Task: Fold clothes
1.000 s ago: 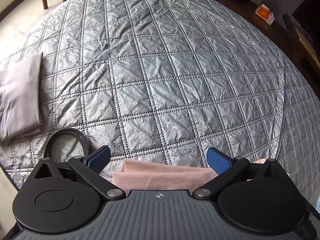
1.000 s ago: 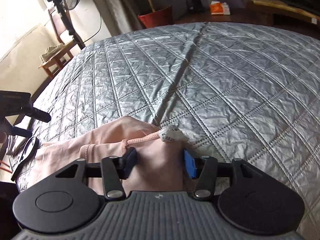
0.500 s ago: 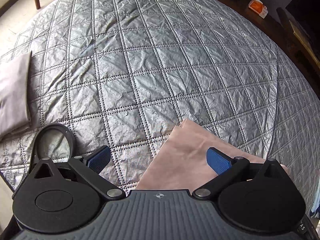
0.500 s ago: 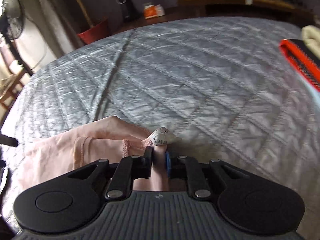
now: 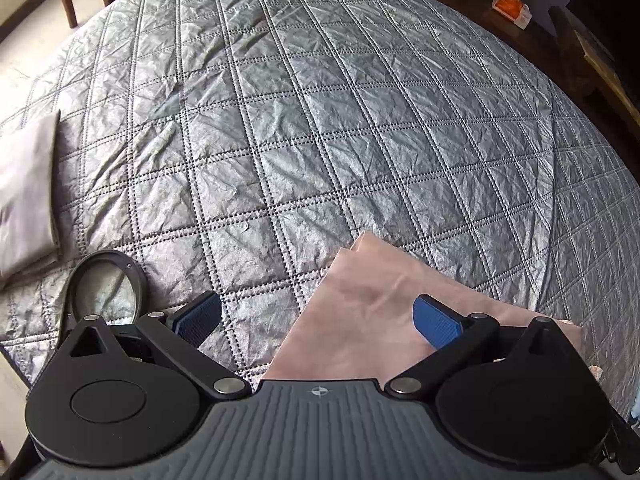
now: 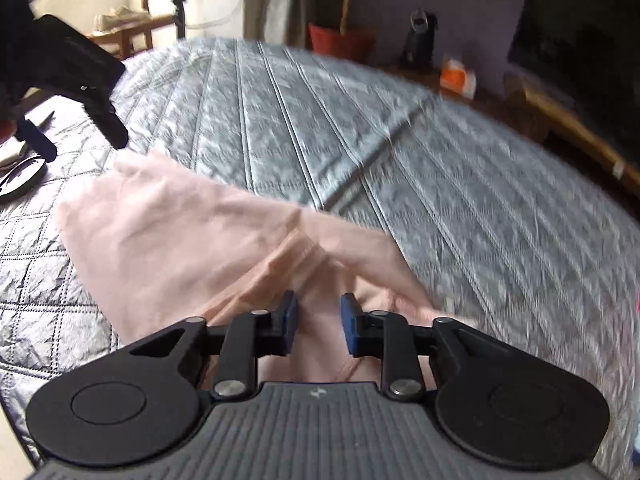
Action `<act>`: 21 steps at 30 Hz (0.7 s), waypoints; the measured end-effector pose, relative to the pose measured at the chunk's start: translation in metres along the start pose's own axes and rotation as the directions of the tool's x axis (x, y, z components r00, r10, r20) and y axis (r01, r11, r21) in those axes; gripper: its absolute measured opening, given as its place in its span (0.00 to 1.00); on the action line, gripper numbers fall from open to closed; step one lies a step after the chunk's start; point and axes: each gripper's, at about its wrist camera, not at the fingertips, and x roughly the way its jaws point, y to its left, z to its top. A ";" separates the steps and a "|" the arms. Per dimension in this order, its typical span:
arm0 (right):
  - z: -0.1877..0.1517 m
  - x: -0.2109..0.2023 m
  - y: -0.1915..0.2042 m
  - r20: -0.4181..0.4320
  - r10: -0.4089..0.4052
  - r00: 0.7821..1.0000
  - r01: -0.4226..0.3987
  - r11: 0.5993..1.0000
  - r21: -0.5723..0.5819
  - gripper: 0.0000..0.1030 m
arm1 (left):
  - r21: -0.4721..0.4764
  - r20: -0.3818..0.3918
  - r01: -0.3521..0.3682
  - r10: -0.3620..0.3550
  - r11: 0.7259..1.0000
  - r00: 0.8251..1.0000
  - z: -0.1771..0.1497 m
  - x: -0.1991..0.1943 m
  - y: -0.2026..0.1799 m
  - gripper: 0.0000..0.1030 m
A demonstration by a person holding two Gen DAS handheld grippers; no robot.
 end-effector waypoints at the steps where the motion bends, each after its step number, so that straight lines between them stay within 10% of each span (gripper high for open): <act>1: 0.001 -0.003 0.001 0.000 -0.011 1.000 0.011 1.000 -0.023 0.16 | 0.007 0.004 -0.001 0.001 1.000 1.000 0.000 -0.001 -0.001 1.00; 14: 0.005 -0.002 0.031 -0.015 0.044 0.999 -0.044 0.999 -0.030 0.21 | 0.021 0.046 -0.029 0.029 0.999 0.999 0.006 -0.012 0.004 1.00; 21: 0.015 -0.003 0.091 0.014 0.136 0.991 -0.130 0.968 -0.214 0.48 | -0.046 0.074 -0.018 0.022 0.999 0.997 0.019 -0.022 0.024 1.00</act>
